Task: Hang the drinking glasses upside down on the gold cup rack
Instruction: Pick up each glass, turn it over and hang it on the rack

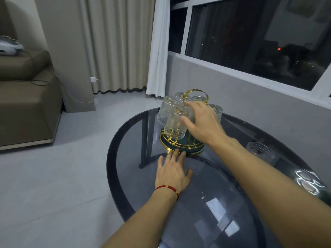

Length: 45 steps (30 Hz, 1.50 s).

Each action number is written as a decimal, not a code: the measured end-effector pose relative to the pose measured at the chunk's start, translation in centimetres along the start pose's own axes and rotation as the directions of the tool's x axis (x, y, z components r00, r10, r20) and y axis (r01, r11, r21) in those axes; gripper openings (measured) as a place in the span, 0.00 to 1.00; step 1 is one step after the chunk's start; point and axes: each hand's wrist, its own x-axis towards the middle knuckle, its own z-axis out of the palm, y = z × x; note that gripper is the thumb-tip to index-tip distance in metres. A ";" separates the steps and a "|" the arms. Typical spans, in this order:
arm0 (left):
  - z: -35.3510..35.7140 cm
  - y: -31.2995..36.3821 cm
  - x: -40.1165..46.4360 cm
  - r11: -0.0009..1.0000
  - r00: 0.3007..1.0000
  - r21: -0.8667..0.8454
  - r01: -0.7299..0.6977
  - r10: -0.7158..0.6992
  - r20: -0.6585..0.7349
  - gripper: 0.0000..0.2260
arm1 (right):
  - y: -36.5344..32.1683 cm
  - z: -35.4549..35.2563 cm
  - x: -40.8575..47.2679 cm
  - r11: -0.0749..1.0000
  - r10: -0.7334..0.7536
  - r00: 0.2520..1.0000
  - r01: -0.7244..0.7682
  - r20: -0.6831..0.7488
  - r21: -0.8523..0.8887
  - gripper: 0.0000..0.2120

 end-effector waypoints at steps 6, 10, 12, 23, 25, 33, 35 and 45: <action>-1.4 1.4 -0.5 0.997 0.996 -0.079 0.001 -0.008 -0.085 0.23 | 5.1 -2.8 -9.0 0.961 0.214 0.917 -0.136 -0.337 0.241 0.20; -2.2 4.2 -0.8 0.970 0.983 -0.218 -0.111 0.074 -0.169 0.20 | 10.1 -2.9 -14.9 0.898 0.437 0.789 -0.410 -0.432 0.160 0.29; -2.4 5.7 -0.9 0.939 0.975 -0.309 -0.148 0.086 -0.203 0.19 | 12.3 -2.7 -16.0 0.859 0.492 0.779 -0.508 -0.389 0.070 0.36; -2.8 9.4 -1.4 0.815 0.996 -0.579 0.002 -0.052 -0.069 0.18 | 17.0 0.0 -15.6 0.590 0.756 0.655 -0.669 -0.017 0.452 0.51; -2.8 9.5 -1.4 0.812 0.997 -0.583 0.010 -0.054 -0.058 0.17 | 17.1 0.2 -15.6 0.619 0.742 0.670 -0.671 -0.023 0.409 0.44; -3.1 9.0 -0.6 0.702 0.998 -0.711 0.041 -0.063 -0.005 0.24 | 14.9 -2.2 -16.0 0.847 0.461 0.885 -0.415 -0.070 0.333 0.35; -3.1 9.3 -0.6 0.580 0.994 -0.808 0.102 -0.021 0.110 0.33 | 13.6 -2.5 -16.2 0.848 0.362 0.932 -0.329 -0.002 0.416 0.33; -4.1 8.6 0.0 0.043 0.946 -0.964 0.264 -0.207 0.249 0.37 | 10.7 -1.2 -16.0 0.410 0.322 0.894 -0.429 0.313 0.805 0.33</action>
